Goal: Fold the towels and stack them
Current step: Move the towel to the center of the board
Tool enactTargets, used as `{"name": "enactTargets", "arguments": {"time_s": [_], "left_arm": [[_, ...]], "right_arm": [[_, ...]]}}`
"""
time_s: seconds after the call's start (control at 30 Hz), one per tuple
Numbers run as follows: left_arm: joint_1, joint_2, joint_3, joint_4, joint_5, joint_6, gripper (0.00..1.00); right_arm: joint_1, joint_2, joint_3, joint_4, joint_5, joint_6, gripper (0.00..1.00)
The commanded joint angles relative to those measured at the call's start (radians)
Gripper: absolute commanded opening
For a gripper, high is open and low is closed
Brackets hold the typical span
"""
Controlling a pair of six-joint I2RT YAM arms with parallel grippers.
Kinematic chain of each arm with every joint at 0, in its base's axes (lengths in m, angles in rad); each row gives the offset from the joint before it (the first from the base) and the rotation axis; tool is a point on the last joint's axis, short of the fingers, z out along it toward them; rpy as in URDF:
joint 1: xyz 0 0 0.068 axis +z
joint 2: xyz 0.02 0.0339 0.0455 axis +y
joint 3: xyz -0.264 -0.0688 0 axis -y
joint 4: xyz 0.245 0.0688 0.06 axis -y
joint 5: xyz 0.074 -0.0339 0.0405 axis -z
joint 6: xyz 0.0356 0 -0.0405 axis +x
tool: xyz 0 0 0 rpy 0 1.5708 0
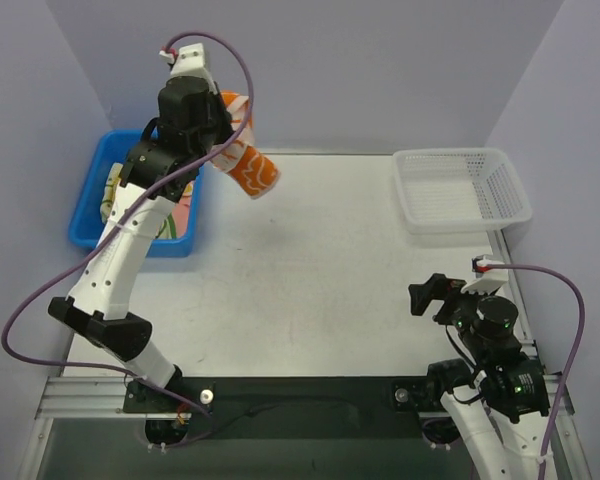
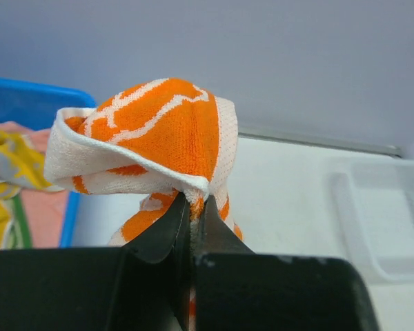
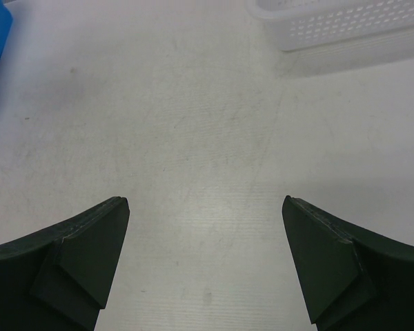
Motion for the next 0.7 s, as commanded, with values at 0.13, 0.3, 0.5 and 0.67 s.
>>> {"name": "enactTargets", "arguments": {"time_s": [0.13, 0.3, 0.5, 0.67], "left_arm": [[-0.202, -0.061, -0.064, 0.016, 0.214, -0.124, 0.0], [-0.291, -0.254, -0.562, 0.186, 0.216, -0.29, 0.25], [-0.305, -0.473, -1.15, 0.217, 0.197, -0.399, 0.73], [-0.303, -0.556, -1.283, 0.176, 0.174, -0.342, 0.77]], "right_arm": [[0.009, 0.041, 0.102, 0.01, -0.058, -0.018, 1.0], [0.009, 0.131, 0.173, 0.008, -0.185, -0.045, 1.0], [0.016, 0.323, 0.185, -0.003, -0.291, 0.011, 1.0], [0.123, 0.588, 0.185, 0.008, -0.233, 0.022, 1.0]]}}
